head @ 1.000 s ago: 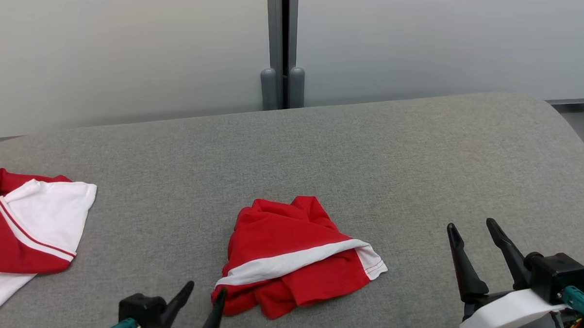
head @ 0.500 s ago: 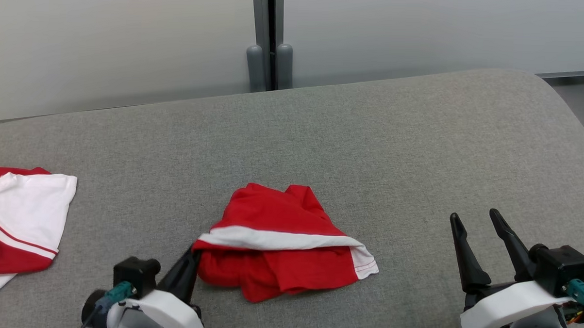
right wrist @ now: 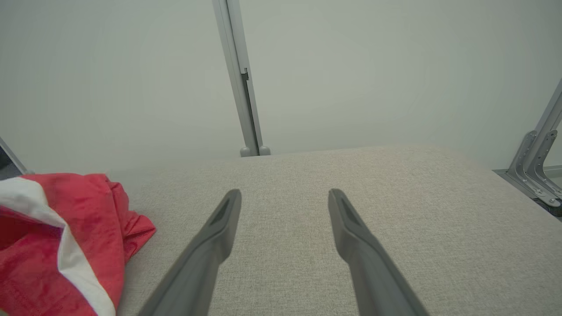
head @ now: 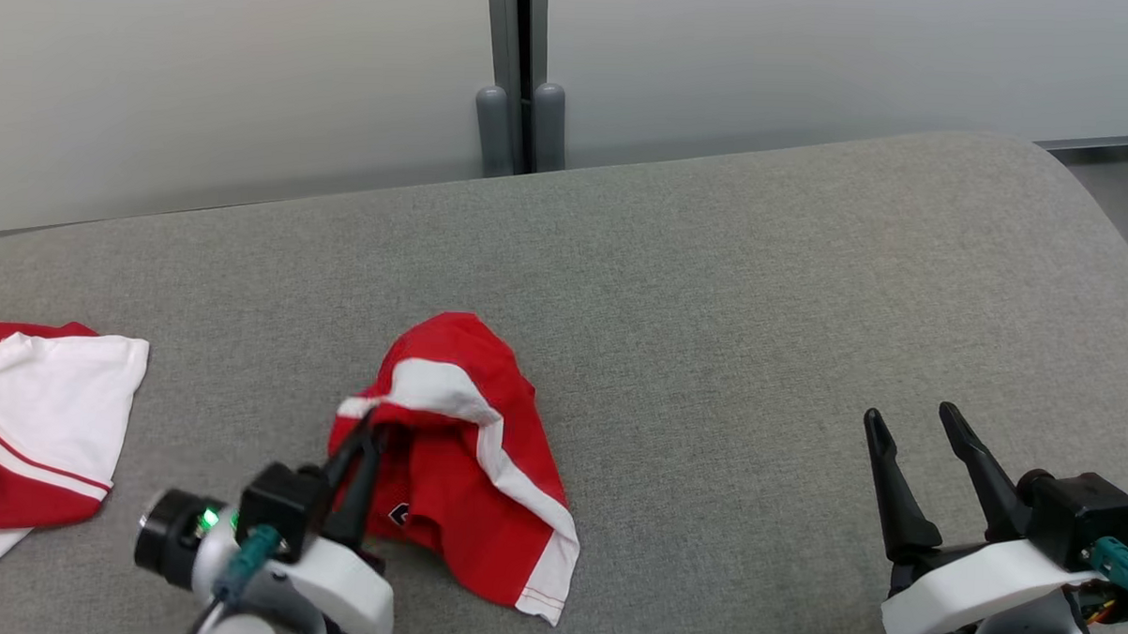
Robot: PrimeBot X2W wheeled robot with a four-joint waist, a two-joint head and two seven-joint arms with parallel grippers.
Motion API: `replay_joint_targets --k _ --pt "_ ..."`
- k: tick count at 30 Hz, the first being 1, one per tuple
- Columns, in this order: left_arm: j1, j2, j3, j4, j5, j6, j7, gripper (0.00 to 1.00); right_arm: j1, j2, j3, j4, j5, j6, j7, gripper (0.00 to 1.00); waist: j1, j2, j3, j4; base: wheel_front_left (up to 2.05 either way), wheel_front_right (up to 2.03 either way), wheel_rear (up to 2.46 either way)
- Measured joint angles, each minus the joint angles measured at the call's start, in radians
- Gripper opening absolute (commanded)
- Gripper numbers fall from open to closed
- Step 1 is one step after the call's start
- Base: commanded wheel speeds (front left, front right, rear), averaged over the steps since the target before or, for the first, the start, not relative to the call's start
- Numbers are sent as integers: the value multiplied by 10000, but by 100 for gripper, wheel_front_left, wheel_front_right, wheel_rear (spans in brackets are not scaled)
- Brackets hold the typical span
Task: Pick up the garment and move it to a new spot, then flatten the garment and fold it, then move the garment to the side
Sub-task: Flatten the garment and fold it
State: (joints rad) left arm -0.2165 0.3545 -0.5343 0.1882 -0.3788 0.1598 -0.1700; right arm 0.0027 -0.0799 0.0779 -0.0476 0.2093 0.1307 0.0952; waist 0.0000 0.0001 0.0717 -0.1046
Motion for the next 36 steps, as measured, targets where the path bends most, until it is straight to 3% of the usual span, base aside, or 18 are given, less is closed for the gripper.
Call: replay_joint_targets --k 9,10,11,17,30,36 --pt "1089 -623 -786 849 -251 -25 380 0 -39 65 -100 4 -4 0 -42 100 0 0 213 150 0 0 0" --pt "1089 -700 -821 1012 -270 -38 378 42 -44 73 -86 15 -8 0 -42 100 0 0 225 179 0 0 0" --pt "1090 -775 -796 1151 -293 0 349 100 -58 75 -73 19 -21 0 -42 100 0 0 235 200 0 0 0" --pt "1086 -1091 -332 922 -633 232 -393 100 -134 50 -82 13 -224 0 -65 100 0 0 140 265 0 0 0" --pt "1928 -148 796 -1448 -1005 1162 -326 100 176 19 -155 -44 -247 0 33 100 0 0 -544 372 0 0 0" --pt "1951 280 1509 -1956 -1361 1369 -215 100 376 -8 -146 -92 -259 0 69 100 0 0 -806 418 0 0 0"
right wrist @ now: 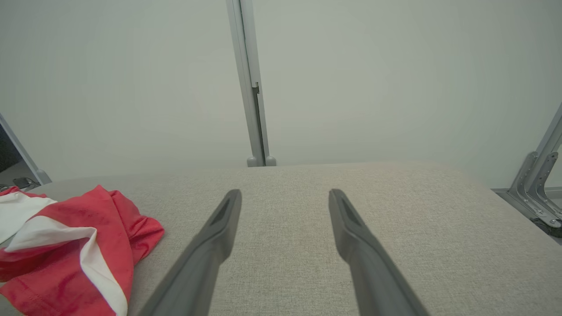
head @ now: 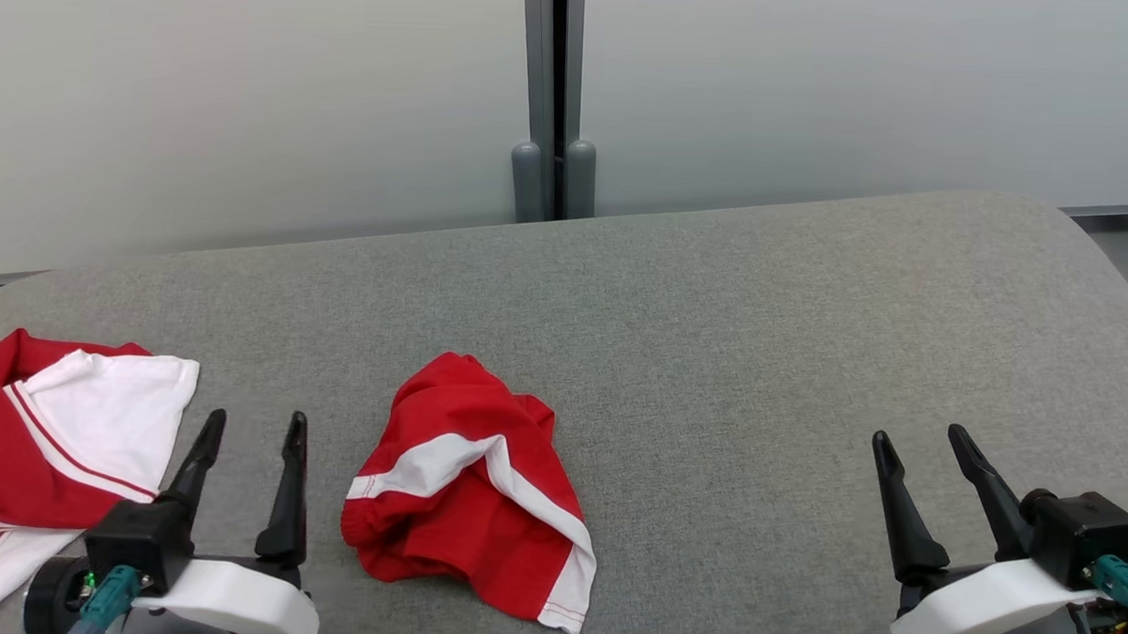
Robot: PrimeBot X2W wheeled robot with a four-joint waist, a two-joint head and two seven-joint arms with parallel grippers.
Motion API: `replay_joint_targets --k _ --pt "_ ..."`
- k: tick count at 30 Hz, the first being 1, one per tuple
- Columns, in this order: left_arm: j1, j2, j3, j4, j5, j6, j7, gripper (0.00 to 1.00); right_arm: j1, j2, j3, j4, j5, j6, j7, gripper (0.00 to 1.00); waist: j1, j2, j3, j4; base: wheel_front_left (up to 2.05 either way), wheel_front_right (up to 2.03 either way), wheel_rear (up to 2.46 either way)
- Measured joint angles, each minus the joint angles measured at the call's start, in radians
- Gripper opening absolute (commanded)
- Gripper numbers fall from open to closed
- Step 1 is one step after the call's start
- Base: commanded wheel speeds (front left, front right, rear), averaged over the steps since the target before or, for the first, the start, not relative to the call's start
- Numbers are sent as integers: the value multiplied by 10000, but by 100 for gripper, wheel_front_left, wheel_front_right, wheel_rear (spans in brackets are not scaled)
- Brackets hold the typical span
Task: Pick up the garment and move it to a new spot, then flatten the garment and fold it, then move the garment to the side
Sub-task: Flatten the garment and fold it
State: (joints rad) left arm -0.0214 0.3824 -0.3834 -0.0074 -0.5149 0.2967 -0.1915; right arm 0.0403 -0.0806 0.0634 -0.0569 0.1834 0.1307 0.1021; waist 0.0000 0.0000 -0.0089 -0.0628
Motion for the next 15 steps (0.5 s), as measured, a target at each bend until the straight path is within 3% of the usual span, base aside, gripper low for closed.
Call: replay_joint_targets --k 15 --pt "411 447 477 -42 -566 38 330 100 66 -115 36 -61 4 0 52 100 0 0 -173 34 0 0 0"
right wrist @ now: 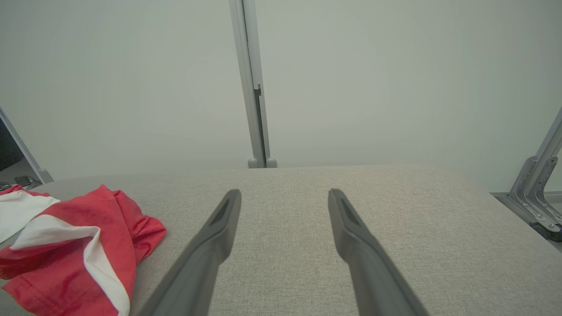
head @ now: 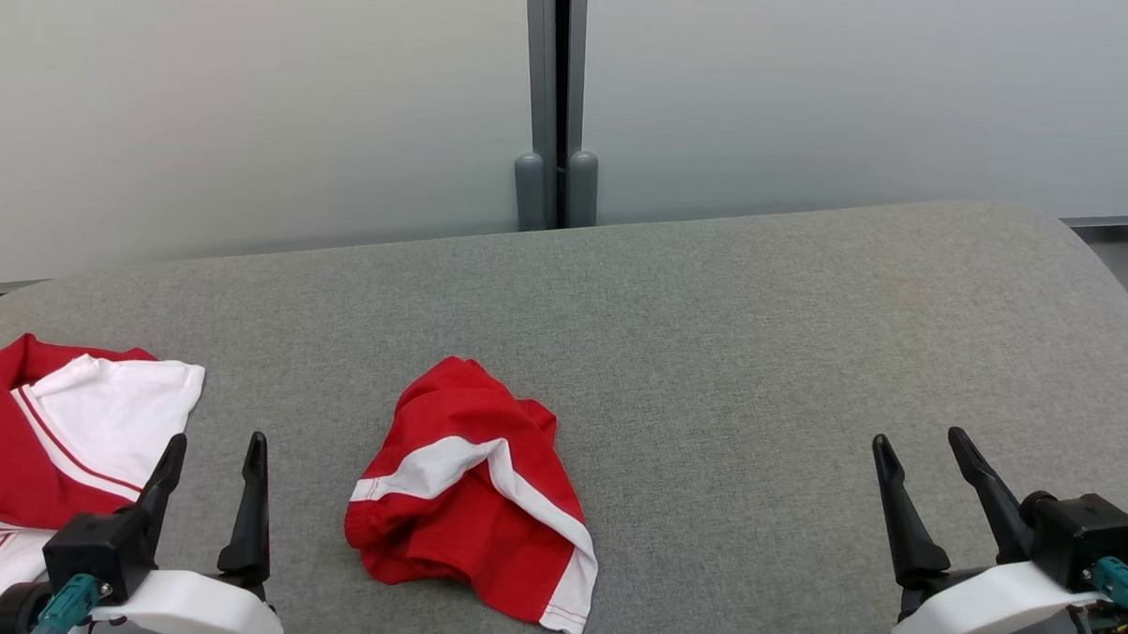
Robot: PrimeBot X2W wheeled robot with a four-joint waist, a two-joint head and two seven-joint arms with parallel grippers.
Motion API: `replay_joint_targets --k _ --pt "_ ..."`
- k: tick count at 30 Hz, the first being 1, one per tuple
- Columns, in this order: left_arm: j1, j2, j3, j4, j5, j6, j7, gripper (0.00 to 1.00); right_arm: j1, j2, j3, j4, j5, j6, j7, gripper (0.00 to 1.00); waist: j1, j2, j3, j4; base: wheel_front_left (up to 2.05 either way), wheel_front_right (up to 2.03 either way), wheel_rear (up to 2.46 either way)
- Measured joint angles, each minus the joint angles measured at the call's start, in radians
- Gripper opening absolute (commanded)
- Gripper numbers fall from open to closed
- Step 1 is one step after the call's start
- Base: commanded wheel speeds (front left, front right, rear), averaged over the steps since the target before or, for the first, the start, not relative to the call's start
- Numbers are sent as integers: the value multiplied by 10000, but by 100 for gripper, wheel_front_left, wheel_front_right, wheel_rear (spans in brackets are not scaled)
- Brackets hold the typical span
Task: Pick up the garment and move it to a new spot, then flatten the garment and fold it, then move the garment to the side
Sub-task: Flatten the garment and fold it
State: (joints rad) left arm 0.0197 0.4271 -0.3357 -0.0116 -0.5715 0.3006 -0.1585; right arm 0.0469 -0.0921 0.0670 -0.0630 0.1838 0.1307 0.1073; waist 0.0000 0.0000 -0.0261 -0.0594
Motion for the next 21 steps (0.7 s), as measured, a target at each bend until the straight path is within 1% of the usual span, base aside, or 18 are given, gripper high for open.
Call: replay_joint_targets --k 11,13,16,21 --pt "65 -27 -79 -77 -12 59 13 100 7 -13 2 -15 6 0 31 100 0 0 25 45 0 0 0" --pt "58 -36 -119 -128 0 84 29 100 7 -33 146 21 21 0 79 100 0 0 59 104 0 0 0" --pt "-100 -69 -174 -226 56 86 25 100 7 -79 591 190 63 0 247 100 0 0 149 229 0 0 0" --pt "-494 -153 -272 -389 163 82 -6 100 -4 -100 1906 880 366 0 447 100 0 0 421 541 0 0 0"
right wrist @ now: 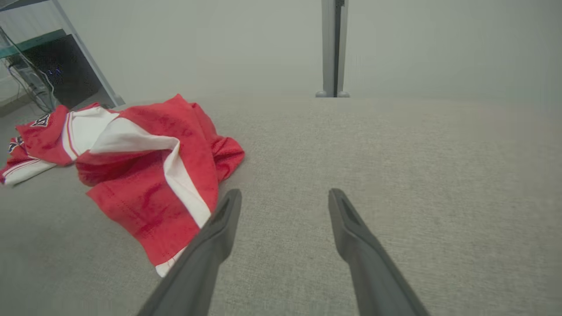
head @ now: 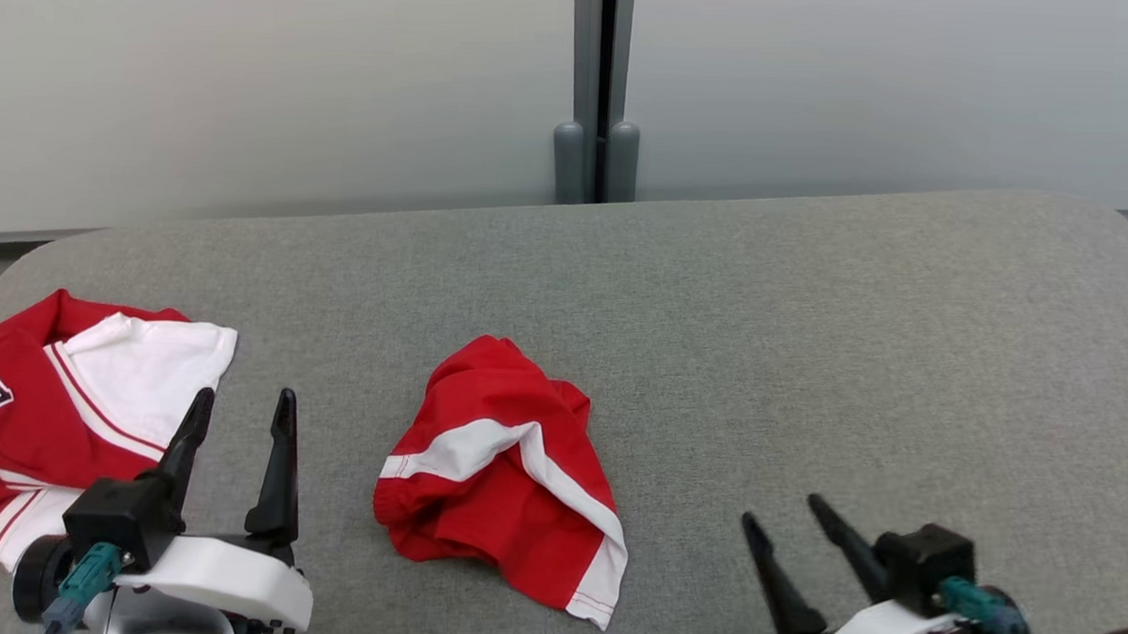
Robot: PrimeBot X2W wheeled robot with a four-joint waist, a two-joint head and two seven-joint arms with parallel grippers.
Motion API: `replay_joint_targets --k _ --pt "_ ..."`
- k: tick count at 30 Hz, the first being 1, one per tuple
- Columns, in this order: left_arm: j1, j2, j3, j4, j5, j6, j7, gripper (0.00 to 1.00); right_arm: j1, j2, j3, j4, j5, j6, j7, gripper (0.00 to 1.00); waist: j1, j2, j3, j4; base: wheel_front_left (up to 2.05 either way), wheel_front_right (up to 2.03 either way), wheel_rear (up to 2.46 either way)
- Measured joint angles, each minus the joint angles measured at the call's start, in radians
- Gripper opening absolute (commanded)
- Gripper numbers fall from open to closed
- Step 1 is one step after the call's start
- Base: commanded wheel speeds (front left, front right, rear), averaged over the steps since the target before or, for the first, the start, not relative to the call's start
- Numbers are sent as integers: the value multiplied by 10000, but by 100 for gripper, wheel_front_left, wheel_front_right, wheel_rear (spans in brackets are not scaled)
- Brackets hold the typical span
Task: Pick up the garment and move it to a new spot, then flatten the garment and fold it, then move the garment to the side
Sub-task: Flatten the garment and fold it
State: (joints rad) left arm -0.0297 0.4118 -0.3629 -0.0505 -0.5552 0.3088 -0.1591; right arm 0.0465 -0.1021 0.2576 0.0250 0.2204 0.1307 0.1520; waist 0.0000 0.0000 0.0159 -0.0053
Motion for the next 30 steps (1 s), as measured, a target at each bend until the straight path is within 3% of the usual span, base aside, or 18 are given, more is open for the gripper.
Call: replay_joint_targets --k 7,15,16,17,18,19,25,30 --pt "-551 -207 -207 121 125 -84 -173 100 -397 153 1870 1710 612 0 67 100 0 0 536 557 0 0 0" --pt "-1275 -481 -307 474 186 -274 -451 100 -1642 316 2752 3829 1057 0 -40 100 0 0 1307 1001 0 0 0" --pt "-1333 -514 -311 525 186 -309 -479 100 -1778 337 2788 3994 1139 2 -82 89 0 0 1381 1045 0 0 0" --pt "-1380 -529 -316 583 186 -343 -497 100 -1900 370 2826 4125 1183 2 -151 49 0 0 1441 1083 0 0 0" --pt "-1413 -543 -305 617 186 -353 -541 100 -1987 380 2849 4238 1231 2 -236 35 0 0 1493 1115 0 0 0" --pt "-1431 -558 -301 660 186 -362 -566 100 -2059 384 2846 4347 1266 2 -313 0 0 0 1535 1142 0 0 0" --pt "-1515 -656 -186 780 178 -447 -784 100 -2212 301 2307 4564 1058 33 -1035 0 0 0 1580 1122 0 0 0" --pt "-1545 -669 -54 796 178 -454 -878 100 -2432 -370 1139 4138 309 10 -1494 0 0 0 1585 952 0 0 0"
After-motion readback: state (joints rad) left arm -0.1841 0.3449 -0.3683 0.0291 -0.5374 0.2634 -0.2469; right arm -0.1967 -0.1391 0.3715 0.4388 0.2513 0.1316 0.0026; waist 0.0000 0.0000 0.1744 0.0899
